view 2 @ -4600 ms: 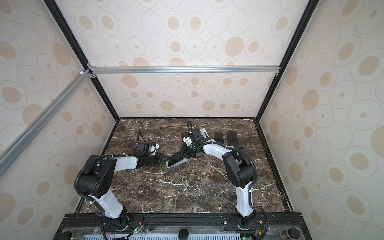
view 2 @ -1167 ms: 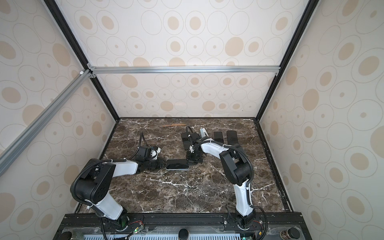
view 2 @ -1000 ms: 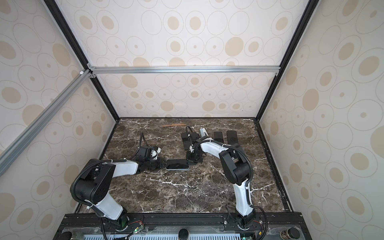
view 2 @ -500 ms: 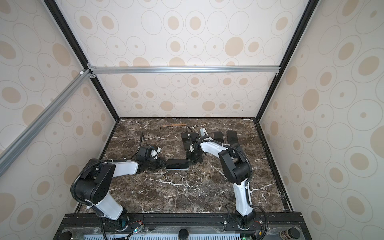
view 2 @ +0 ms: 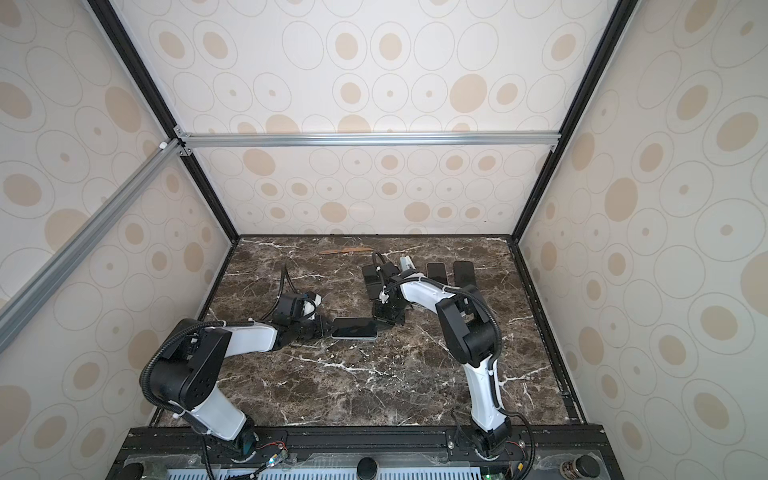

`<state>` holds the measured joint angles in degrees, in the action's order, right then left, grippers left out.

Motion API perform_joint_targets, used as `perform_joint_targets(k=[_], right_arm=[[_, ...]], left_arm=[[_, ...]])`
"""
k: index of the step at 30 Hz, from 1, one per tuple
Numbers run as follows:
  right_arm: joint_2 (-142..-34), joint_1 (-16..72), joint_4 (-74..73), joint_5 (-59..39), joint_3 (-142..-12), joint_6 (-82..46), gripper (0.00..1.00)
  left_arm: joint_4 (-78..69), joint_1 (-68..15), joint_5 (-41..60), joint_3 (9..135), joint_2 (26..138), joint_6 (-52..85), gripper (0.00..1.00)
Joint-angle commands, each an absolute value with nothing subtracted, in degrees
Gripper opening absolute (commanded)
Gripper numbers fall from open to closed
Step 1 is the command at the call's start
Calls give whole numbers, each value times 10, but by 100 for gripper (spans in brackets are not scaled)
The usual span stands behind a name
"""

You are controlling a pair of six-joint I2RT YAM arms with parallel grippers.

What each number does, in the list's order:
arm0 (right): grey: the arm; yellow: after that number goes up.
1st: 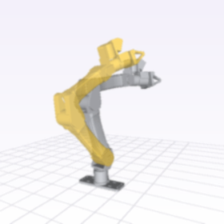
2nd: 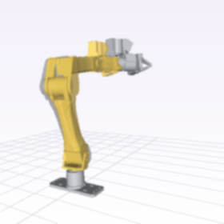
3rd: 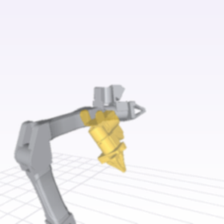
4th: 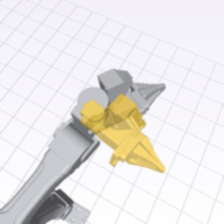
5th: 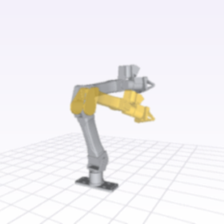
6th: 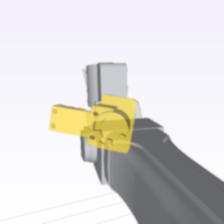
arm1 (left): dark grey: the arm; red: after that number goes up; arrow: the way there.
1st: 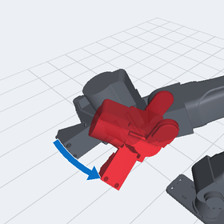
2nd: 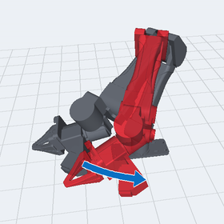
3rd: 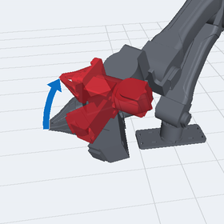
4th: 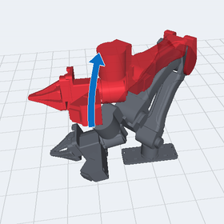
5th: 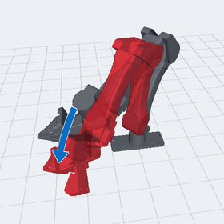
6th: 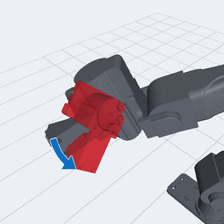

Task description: Put the phone into the phone case

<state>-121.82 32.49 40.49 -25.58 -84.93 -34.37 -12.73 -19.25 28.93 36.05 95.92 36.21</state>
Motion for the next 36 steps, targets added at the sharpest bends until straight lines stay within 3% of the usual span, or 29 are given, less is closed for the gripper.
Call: perform_joint_targets(k=[1,9,20,28,36], right_arm=[[-1479,403,273,-230,-757,-333,7],[-1501,406,282,-211,-763,-310,7],[-1321,406,311,-186,-731,-314,10],[-1257,406,310,-198,-721,-323,16],[-1197,399,362,-149,-782,-312,20]], left_arm=[[-8,-234,288,314,1011,368,25],[-51,-249,289,296,1012,394,25],[-47,-247,230,288,954,413,24],[-55,-248,251,280,951,417,25],[-47,-235,230,270,919,413,25]])
